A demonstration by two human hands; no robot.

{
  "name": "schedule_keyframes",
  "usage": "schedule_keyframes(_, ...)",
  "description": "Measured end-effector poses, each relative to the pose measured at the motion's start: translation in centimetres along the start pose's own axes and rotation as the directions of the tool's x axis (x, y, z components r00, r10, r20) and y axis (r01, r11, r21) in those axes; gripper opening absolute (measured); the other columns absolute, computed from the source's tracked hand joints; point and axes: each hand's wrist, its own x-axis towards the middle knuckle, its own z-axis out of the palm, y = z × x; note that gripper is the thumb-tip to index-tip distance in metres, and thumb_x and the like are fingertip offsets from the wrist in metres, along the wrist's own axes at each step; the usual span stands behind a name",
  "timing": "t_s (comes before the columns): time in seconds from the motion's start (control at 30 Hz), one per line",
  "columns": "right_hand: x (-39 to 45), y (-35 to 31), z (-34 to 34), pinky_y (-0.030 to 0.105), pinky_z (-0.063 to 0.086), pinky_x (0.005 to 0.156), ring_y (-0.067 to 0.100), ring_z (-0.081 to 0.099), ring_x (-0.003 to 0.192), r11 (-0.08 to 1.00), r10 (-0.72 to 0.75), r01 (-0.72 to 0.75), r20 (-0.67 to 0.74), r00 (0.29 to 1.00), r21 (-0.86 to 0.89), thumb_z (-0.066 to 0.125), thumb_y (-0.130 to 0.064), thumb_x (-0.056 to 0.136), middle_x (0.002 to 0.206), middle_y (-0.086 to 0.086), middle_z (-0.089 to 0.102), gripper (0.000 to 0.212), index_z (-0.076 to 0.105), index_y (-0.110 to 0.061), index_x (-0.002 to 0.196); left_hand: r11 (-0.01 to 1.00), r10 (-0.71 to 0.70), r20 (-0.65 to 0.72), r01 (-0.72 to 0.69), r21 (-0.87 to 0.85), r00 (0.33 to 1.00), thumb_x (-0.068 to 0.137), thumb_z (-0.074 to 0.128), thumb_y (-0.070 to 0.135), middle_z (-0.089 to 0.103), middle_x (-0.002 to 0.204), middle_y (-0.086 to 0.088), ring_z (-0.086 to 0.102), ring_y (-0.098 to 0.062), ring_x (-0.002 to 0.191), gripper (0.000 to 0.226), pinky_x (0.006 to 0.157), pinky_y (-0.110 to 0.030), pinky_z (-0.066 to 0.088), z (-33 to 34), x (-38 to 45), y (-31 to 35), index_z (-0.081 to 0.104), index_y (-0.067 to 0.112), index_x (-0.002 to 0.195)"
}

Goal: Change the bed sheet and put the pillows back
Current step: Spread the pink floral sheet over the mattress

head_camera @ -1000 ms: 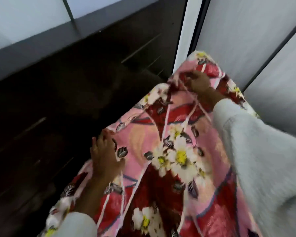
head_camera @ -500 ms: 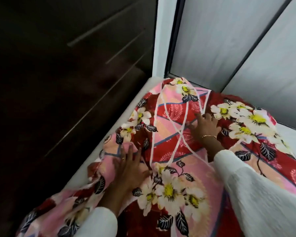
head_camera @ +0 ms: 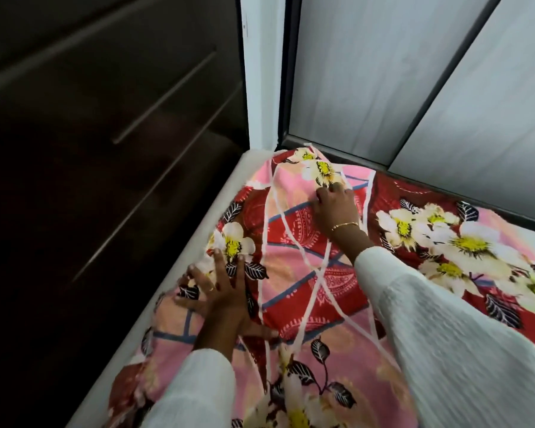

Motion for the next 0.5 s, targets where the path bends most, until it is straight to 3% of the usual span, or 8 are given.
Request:
schedule_keyframes(0.13, 4.8, -4.5, -0.1, 0.041, 0.043, 0.091, 0.036, 0.05, 0.116, 0.977, 0.107, -0.106, 0.004, 0.994, 0.186, 0.042, -0.049, 0.094, 0.128, 0.019, 0.047, 0.057, 0.044, -0.005, 0.129, 1.0, -0.017, 0.038, 0.016, 0.022, 0.999, 0.044, 0.074, 0.075, -0.058, 0.128, -0.014, -0.039, -0.056, 0.121, 0.153, 0.095, -0.08, 0.002, -0.5, 1.8, -0.2, -0.042, 0.028, 0.132)
schedule_keyframes(0.27, 7.5, -8.0, 0.9, 0.039, 0.045, 0.087, 0.035, 0.054, 0.112, 0.97, 0.172, -0.175, 0.035, 0.985, 0.171, 0.047, -0.06, 0.087, 0.124, 0.017, 0.052, 0.072, 0.035, -0.008, 0.134, 1.0, -0.021, 0.077, 0.019, 0.024, 0.997, 0.045, 0.075, 0.073, -0.06, 0.126, -0.014, -0.041, -0.056, 0.119, 0.152, 0.093, -0.08, 0.0, -0.7, 2.3, -0.1, -0.045, 0.027, 0.127)
schedule_keyframes(0.4, 8.8, -8.8, 2.0, 0.037, 0.043, 0.088, 0.036, 0.054, 0.113, 0.977, 0.154, -0.148, -0.025, 0.988, 0.154, 0.033, -0.021, 0.1, 0.123, 0.02, 0.056, 0.037, 0.035, -0.007, 0.134, 0.999, -0.042, 0.106, 0.04, 0.022, 0.993, 0.048, 0.076, 0.069, -0.063, 0.118, -0.013, -0.045, -0.056, 0.113, 0.15, 0.092, -0.081, 0.0, -0.9, 2.4, 0.1, -0.048, 0.022, 0.118)
schedule_keyframes(0.5, 9.7, -9.0, 2.0, 0.038, 0.041, 0.091, 0.038, 0.052, 0.116, 0.938, 0.22, -0.202, -0.033, 0.975, 0.281, 0.029, -0.011, 0.099, 0.124, 0.021, 0.056, 0.031, 0.041, -0.003, 0.126, 0.999, -0.04, 0.118, 0.038, 0.015, 0.992, 0.046, 0.078, 0.069, -0.068, 0.108, -0.013, -0.051, -0.055, 0.103, 0.151, 0.089, -0.083, -0.001, -1.2, 2.3, 0.1, -0.053, 0.023, 0.106)
